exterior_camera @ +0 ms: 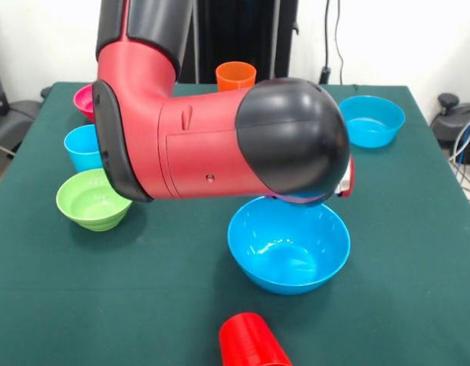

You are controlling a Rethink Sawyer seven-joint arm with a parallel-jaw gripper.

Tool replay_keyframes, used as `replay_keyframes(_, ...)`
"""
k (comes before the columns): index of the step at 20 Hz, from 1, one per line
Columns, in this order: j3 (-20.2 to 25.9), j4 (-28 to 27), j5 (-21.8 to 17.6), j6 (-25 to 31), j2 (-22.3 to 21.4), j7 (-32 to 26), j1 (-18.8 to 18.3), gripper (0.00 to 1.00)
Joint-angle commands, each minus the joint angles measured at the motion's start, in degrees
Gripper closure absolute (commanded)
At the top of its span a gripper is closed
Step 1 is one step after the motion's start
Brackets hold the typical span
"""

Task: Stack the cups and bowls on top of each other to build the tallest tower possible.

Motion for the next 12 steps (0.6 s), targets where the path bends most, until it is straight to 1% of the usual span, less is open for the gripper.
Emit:
replay_keyframes(1, 3.0, -7.4, -5.2, 2.0, 0.3, -6.6, 2.3, 1.00)
replay_keyframes(6, 4.1, -11.4, -7.5, 4.9, -1.2, -8.1, 3.1, 1.00)
replay_keyframes(8, 5.2, -13.5, -8.8, 4.4, -1.4, -7.4, 3.5, 1.00)
replay_keyframes(9, 6.3, -15.3, -10.6, 4.1, -1.1, -7.0, 3.6, 1.00)
replay_keyframes(12, 10.0, -18.8, -16.4, 4.5, -1.4, -9.2, 3.9, 1.00)
